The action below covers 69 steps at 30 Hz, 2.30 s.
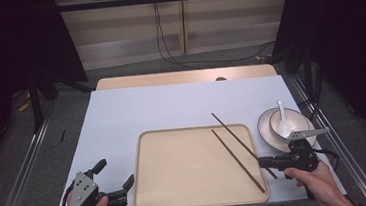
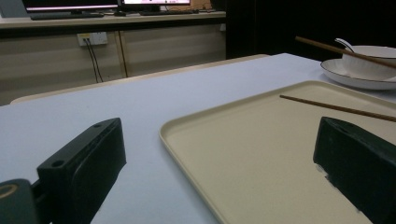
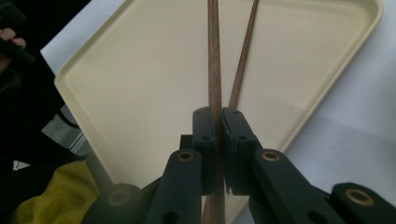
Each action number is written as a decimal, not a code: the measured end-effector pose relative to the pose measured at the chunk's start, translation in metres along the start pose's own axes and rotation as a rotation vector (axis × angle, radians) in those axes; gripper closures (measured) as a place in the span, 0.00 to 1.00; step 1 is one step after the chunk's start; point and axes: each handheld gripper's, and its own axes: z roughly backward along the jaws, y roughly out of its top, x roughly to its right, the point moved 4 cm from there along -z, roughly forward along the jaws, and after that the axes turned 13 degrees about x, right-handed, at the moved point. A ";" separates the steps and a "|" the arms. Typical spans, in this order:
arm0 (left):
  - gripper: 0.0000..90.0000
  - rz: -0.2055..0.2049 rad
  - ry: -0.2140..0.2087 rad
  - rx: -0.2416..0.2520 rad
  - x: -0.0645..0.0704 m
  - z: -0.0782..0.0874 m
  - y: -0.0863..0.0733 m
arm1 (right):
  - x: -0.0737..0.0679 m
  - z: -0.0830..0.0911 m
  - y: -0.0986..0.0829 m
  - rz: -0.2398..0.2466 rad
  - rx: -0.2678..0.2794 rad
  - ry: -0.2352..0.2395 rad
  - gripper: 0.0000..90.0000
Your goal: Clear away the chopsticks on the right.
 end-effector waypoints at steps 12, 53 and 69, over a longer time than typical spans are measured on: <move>0.03 -0.020 0.001 -0.006 -0.001 0.000 0.001 | -0.020 -0.024 -0.017 -0.106 0.042 -0.042 0.94; 0.03 -0.007 -0.016 -0.004 -0.001 -0.001 0.000 | -0.032 -0.035 -0.038 -0.021 -0.027 -0.050 0.75; 0.02 -0.002 -0.023 -0.011 0.005 0.000 0.000 | -0.003 0.021 -0.010 0.253 0.160 0.014 0.05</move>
